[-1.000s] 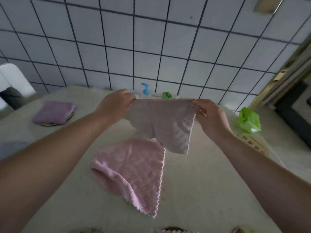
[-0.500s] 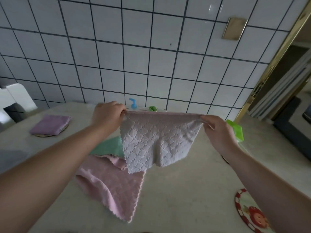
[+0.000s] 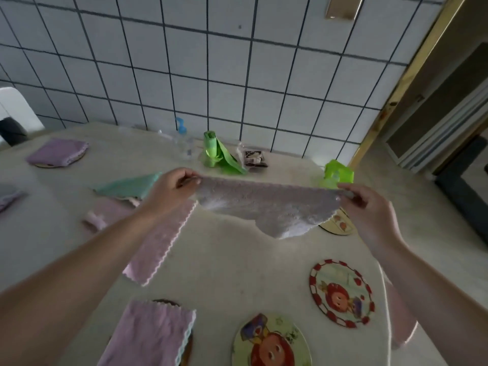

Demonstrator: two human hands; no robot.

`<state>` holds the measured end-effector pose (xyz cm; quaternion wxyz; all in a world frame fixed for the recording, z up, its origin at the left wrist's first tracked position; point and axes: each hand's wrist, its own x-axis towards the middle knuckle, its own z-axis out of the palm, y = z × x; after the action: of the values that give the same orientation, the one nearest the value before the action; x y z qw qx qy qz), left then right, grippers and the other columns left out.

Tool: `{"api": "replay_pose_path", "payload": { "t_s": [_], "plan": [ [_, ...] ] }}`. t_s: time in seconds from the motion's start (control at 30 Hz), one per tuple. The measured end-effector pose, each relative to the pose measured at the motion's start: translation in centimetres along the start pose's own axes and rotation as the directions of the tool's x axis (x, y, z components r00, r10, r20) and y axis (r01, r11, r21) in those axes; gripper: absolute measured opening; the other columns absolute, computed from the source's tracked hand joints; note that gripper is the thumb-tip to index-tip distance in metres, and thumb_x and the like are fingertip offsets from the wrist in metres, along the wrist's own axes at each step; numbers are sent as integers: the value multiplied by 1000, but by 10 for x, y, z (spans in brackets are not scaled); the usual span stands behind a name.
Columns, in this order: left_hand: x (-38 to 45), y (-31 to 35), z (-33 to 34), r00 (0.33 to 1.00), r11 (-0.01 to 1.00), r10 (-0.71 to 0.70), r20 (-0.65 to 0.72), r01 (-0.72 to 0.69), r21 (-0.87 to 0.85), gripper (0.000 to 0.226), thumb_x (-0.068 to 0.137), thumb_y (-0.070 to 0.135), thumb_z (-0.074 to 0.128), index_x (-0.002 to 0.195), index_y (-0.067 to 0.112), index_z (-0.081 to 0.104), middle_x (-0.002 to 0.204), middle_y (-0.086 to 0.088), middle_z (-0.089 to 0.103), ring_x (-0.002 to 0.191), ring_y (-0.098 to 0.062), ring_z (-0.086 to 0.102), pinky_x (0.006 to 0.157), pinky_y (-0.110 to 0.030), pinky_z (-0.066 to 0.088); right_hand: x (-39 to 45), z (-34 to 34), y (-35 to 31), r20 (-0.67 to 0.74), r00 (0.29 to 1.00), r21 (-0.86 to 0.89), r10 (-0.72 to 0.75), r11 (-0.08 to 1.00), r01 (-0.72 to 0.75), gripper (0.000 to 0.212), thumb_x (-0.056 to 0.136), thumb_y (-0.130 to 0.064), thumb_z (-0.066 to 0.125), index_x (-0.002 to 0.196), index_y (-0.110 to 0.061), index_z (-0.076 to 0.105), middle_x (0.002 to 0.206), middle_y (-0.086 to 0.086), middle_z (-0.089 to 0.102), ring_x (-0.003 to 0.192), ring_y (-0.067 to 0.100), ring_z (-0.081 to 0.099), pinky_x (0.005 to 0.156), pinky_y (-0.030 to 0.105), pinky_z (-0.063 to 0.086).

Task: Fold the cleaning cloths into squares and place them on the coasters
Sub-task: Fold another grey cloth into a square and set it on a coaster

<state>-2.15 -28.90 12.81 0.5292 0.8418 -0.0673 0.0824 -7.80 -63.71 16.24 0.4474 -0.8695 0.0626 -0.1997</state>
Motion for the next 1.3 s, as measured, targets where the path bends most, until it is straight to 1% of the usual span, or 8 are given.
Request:
{"api": "replay_pose_path", "payload": {
  "t_s": [0.17, 0.37, 0.5, 0.7, 0.83, 1.03, 1.13, 1.3],
  "plan": [
    [-79, -30, 43, 985, 995, -86, 153, 76, 69, 10, 83, 17, 54, 75, 22, 56, 69, -6, 55, 59, 1, 48, 56, -16, 35, -54, -19, 71, 256, 963, -136, 83, 989, -49, 13, 86, -21, 58, 94, -31, 62, 85, -14, 61, 72, 9, 57, 59, 22, 42],
    [-144, -58, 72, 929, 953, -268, 254, 217, 212, 11, 90, 8, 54, 84, 6, 64, 78, -17, 65, 71, -26, 58, 61, -28, 40, -111, -26, 119, 418, 894, -178, 162, 979, -94, 19, 91, -18, 51, 82, -34, 52, 70, -6, 59, 59, 7, 54, 52, 22, 40],
    [-157, -68, 77, 910, 934, -317, 267, 252, 252, 19, 90, 9, 56, 79, 24, 61, 79, -4, 67, 72, -13, 61, 68, -35, 46, -123, -16, 143, 428, 875, -206, 224, 967, -147, 22, 93, -18, 50, 78, -34, 51, 73, -9, 59, 69, 7, 56, 63, 31, 44],
    [-149, -71, 88, 852, 889, -427, 302, 335, 311, 12, 92, 23, 53, 88, 21, 64, 83, 4, 67, 78, -10, 63, 72, -35, 51, -114, -3, 167, 462, 832, -278, 306, 941, -192, 12, 92, -24, 50, 82, -29, 56, 75, 4, 64, 71, 24, 61, 68, 42, 50],
    [-132, -78, 102, 848, 877, -452, 275, 365, 313, 10, 92, 19, 54, 94, 18, 64, 90, 5, 66, 86, -10, 61, 78, -33, 48, -102, 9, 178, 436, 823, -294, 365, 922, -253, 11, 93, -27, 50, 84, -28, 57, 78, -3, 64, 68, 13, 59, 53, 28, 44],
    [-103, -96, 120, 846, 849, -501, 183, 439, 294, 10, 88, 17, 59, 95, 11, 64, 88, -5, 67, 81, -19, 62, 68, -26, 46, -84, 29, 189, 385, 808, -294, 446, 889, -351, 6, 92, -29, 52, 89, -28, 58, 81, -9, 62, 74, 11, 58, 57, 23, 42],
    [-92, -101, 124, 870, 857, -464, 169, 393, 335, 9, 86, 16, 62, 93, 11, 64, 84, 0, 65, 75, -13, 59, 62, -14, 42, -78, 36, 192, 365, 824, -307, 433, 892, -332, 6, 90, -28, 54, 93, -29, 59, 89, -9, 64, 75, 8, 57, 60, 22, 43],
    [-80, -106, 125, 923, 887, -304, 234, 185, 423, 5, 81, 12, 67, 86, 10, 68, 93, -5, 65, 87, -19, 59, 77, -31, 47, -68, 40, 193, 380, 843, -342, 381, 905, -254, 27, 85, -23, 63, 113, -20, 63, 113, -12, 56, 90, 9, 57, 79, 26, 48]
  ]
}}
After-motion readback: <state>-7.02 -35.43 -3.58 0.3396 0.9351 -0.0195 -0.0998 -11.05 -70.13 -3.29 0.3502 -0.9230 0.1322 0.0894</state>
